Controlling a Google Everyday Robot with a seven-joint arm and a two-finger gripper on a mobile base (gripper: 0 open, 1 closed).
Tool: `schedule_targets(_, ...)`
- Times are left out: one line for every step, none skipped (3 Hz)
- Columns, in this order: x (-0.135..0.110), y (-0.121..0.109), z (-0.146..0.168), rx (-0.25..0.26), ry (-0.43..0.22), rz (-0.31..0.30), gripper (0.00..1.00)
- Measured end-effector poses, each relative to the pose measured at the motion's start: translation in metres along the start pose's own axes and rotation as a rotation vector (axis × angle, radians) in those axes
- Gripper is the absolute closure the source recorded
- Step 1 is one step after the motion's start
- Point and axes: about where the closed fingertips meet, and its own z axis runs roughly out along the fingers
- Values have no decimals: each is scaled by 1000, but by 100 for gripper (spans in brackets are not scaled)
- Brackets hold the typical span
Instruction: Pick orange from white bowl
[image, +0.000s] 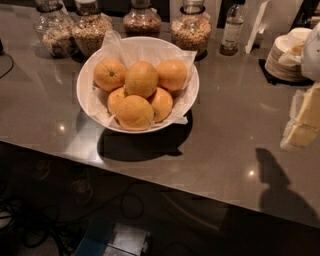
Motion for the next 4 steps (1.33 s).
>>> schedule_targets(0,0,0,0,0,0,0)
schedule_targets(-12,-8,3,-3,-30,-17,0)
schedule_targets(-40,-21,18,-49,-106,-66,0)
schedule_targets(-75,-31,33,-109,-200,-125,0)
